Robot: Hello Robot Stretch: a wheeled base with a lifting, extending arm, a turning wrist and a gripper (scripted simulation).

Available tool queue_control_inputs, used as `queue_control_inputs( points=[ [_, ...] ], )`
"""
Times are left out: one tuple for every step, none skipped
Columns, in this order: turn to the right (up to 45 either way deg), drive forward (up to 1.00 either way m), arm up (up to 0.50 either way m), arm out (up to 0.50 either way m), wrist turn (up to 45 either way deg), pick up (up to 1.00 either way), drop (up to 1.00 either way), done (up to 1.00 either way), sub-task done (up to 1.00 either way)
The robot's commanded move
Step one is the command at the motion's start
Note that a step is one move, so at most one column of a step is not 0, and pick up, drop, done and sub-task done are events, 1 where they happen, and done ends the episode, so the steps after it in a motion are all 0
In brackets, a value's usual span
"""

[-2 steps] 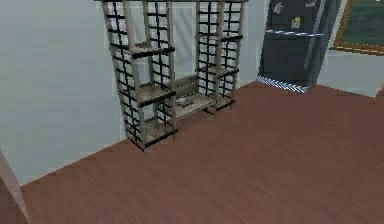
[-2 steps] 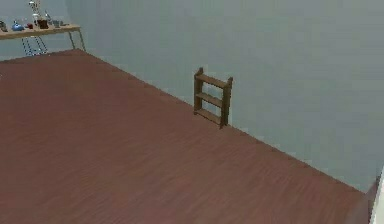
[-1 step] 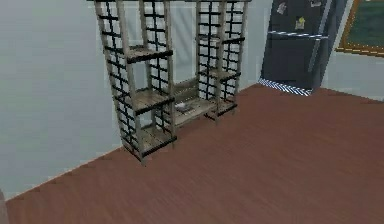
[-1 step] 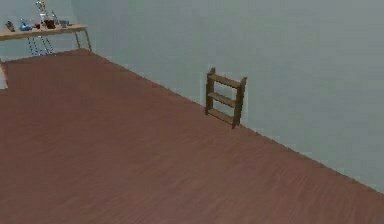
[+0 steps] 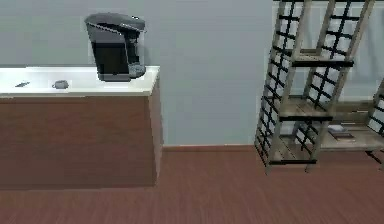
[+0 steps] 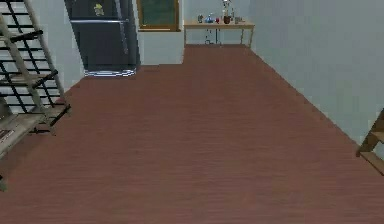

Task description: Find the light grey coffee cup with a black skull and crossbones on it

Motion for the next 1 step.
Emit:
queue_control_inputs(
  points=[
    [0.0, 0.95, 0.00, 0.00, 0.0, 0.00, 0.00, 0.00, 0.00]
  ],
)
